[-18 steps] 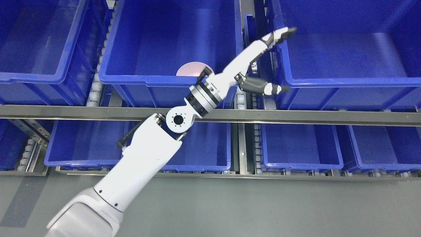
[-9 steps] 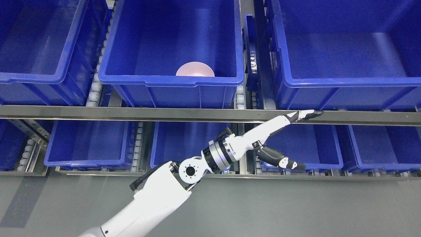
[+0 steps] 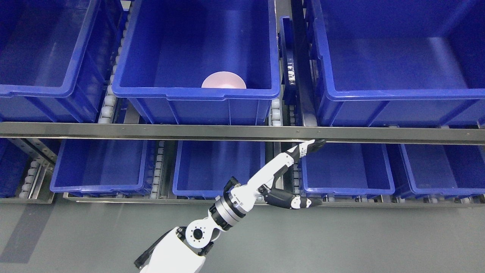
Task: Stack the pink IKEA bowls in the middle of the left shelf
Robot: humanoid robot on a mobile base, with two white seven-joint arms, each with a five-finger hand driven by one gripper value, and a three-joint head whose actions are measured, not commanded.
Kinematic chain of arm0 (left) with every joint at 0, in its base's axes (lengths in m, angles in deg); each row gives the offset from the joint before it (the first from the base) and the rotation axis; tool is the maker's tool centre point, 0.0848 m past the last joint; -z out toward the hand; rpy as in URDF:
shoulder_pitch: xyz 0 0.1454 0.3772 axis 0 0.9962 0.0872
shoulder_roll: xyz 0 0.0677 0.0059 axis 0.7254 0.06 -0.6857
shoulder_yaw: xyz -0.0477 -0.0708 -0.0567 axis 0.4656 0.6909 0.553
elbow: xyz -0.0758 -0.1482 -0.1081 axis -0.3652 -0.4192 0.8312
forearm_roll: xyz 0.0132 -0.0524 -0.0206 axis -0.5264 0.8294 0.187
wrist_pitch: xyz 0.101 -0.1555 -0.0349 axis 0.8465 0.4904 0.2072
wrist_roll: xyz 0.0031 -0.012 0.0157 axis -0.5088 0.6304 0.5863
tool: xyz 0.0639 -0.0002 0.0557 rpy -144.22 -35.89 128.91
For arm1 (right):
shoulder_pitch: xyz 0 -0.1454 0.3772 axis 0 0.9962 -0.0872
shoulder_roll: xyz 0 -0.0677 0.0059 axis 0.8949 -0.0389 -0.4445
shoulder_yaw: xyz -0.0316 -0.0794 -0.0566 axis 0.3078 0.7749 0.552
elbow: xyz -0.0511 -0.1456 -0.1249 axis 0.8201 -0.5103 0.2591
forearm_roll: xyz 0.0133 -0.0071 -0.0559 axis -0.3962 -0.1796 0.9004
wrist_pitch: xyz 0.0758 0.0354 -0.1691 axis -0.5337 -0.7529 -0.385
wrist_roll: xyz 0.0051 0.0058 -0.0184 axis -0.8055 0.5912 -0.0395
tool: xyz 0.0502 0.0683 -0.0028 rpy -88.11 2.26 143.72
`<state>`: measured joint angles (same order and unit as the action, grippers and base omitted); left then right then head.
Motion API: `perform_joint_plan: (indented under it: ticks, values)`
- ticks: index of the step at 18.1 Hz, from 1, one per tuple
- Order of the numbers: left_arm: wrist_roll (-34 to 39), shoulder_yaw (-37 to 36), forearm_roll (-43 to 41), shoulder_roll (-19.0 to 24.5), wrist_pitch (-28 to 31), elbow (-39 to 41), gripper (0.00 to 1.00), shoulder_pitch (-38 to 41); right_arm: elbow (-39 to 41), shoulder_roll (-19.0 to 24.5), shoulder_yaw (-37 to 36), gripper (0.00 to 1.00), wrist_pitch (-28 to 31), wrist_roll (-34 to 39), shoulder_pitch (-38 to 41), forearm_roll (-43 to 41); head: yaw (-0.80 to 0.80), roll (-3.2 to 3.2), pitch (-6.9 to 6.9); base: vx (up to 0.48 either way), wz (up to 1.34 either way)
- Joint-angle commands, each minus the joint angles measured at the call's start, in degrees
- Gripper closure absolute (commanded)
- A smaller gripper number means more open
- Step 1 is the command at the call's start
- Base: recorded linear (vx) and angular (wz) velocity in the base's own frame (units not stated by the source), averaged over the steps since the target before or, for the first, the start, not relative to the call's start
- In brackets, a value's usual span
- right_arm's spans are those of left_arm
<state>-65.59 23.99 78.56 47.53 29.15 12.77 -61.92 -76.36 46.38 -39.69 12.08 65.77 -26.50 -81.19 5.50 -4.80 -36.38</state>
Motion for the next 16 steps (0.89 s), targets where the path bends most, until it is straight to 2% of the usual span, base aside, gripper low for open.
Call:
perform_joint_plan:
  ticks: [1, 5, 7, 13, 16]
  values:
    - [1.44, 19.48, -0.06, 0.91, -3.44, 2.06, 0.00, 7.96, 1.93, -1.00, -0.62, 0.00, 0.16, 0.03, 1.67, 0.00, 0.00, 0.00, 0.00, 0.000, 0.02]
    - [10.05, 24.07, 0.03, 0.91, -4.85, 3.98, 0.00, 12.95, 1.93, -1.00, -0.70, 0.00, 0.16, 0.03, 1.67, 0.00, 0.00, 0.00, 0.00, 0.003, -0.03]
    - [10.07, 24.16, 0.03, 0.91, -5.47, 6.45, 0.00, 16.47, 1.93, -1.00, -0.62, 0.00, 0.16, 0.03, 1.67, 0.00, 0.00, 0.00, 0.00, 0.015, -0.04]
    - [10.15, 24.78, 0.03, 0.91, -9.94, 11.46, 0.00, 19.64, 1.93, -1.00, -0.62, 0.00, 0.07, 0.03, 1.67, 0.00, 0.00, 0.00, 0.00, 0.007, -0.04]
    - [10.33, 24.87, 0.03, 0.91, -9.95, 11.73, 0.00, 21.75, 1.93, -1.00, -0.70, 0.00, 0.16, 0.03, 1.67, 0.00, 0.00, 0.00, 0.00, -0.012, 0.04]
